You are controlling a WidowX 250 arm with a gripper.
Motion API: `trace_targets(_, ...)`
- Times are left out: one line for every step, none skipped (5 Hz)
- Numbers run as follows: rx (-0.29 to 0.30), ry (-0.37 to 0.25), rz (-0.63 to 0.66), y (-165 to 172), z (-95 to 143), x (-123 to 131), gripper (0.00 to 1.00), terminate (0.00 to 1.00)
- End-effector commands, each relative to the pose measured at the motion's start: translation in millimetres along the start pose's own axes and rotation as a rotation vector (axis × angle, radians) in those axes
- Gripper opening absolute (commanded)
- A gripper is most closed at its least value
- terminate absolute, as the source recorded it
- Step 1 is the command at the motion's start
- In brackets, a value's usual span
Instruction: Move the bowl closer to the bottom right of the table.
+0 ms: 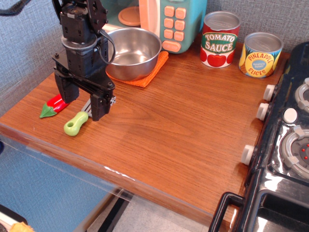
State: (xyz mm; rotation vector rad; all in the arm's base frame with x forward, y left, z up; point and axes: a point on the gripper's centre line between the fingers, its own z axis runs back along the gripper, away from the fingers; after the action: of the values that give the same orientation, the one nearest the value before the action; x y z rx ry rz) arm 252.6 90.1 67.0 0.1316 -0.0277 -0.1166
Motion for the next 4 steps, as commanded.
trace_targets(0.000,0.000,0.000,0,0,0,1.00,0.00)
trace_targets(0.007,-0.005,0.004,0,-1,10,1.00,0.00)
trace_targets(-0.010,-0.050,0.008,-3,8,34,1.00,0.00)
trace_targets(-0.019,-0.136,0.006,-6,36,75,1.00,0.00)
